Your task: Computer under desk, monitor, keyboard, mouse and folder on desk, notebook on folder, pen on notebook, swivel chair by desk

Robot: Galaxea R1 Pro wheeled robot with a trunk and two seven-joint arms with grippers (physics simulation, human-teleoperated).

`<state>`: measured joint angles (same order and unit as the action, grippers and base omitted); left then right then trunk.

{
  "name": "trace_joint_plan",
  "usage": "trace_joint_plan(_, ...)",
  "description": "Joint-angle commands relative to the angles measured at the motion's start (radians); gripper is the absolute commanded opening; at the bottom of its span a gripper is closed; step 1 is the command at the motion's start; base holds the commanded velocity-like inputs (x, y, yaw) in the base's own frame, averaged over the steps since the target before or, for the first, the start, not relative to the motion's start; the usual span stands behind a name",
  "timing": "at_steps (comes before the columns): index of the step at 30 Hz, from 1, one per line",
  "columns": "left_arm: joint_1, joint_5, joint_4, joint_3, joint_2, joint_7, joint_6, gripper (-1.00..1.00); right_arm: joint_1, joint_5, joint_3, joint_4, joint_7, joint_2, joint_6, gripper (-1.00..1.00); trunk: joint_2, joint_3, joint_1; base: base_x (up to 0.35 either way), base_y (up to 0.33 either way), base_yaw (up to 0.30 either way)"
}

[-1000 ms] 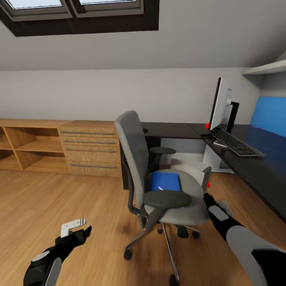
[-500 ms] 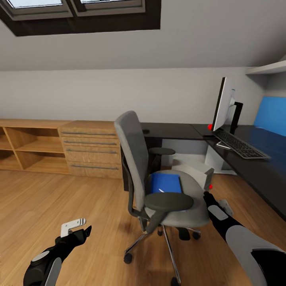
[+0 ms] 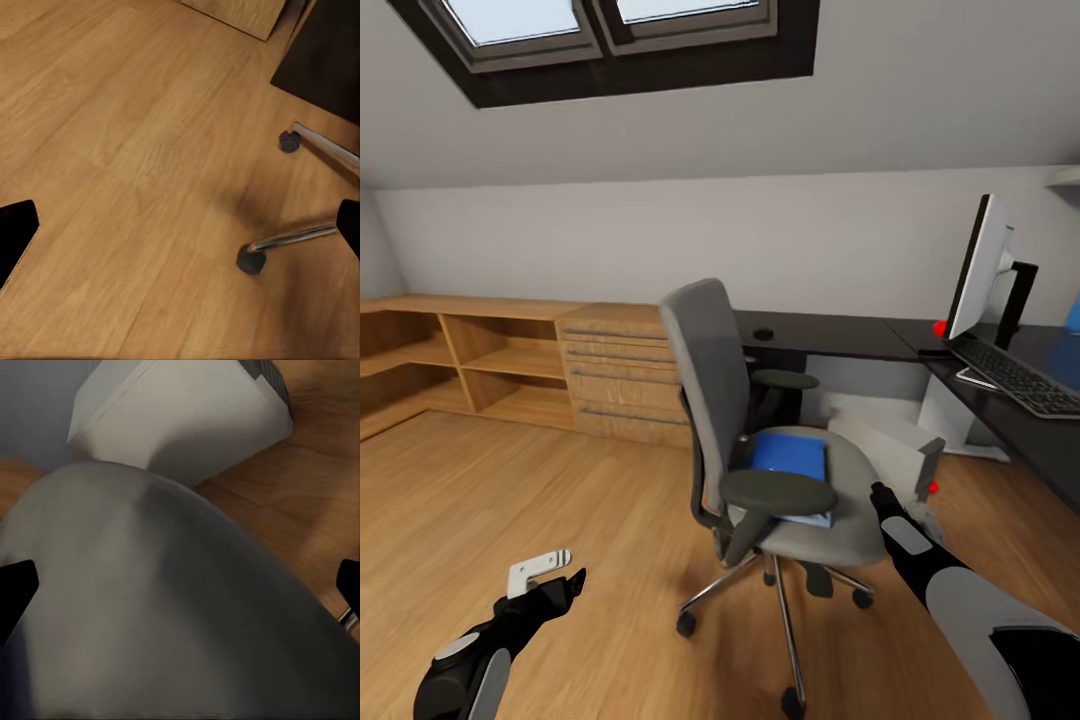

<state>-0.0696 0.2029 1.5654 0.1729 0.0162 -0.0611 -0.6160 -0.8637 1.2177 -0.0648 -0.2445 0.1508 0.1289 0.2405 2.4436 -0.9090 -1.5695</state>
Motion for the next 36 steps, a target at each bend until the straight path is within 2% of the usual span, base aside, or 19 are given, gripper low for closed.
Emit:
trace_joint_plan(1, -0.001, 0.01, 0.001, 0.0, 0.001, -0.006, -0.005, 1.0, 0.0, 0.011, -0.007, -0.002, 0.006, 0.0, 0.002, 1.0, 0.0, 0.0, 0.0, 0.0, 0.0, 0.256)
trace_joint_plan(13, -0.001, 0.01, 0.001, 0.002, 0.001, -0.006, -0.005, 1.0, 0.0, 0.008, -0.007, -0.002, 0.006, 0.0, 0.002, 1.0, 0.0, 0.004, 0.0, 0.0, 0.0, 0.234)
trace_joint_plan(19, -0.001, 0.01, 0.001, 0.003, 0.001, -0.006, -0.005, 1.0, 0.0, 0.005, -0.005, -0.004, 0.006, 0.007, 0.004, 1.0, 0.0, 0.004, 0.0, 0.0, 0.0, 0.024)
trace_joint_plan(20, -0.001, 0.01, 0.001, 0.003, 0.001, -0.006, -0.005, 1.0, 0.0, 0.005, -0.004, -0.004, 0.006, 0.023, 0.004, 1.0, 0.0, 0.004, 0.0, 0.0, 0.0, 0.0)
trace_joint_plan(24, -0.001, 0.01, 0.001, 0.003, 0.001, -0.006, -0.005, 1.0, 0.0, 0.007, -0.004, -0.005, 0.006, 0.043, 0.003, 1.0, 0.0, 0.004, 0.0, 0.0, 0.0, 0.0)
trace_joint_plan(36, -0.001, 0.01, 0.001, 0.003, 0.002, -0.006, -0.005, 1.0, 0.0, 0.006, -0.006, -0.043, 0.001, 0.049, 0.003, 1.0, 0.0, 0.004, 0.0, 0.02, 0.0, 0.0)
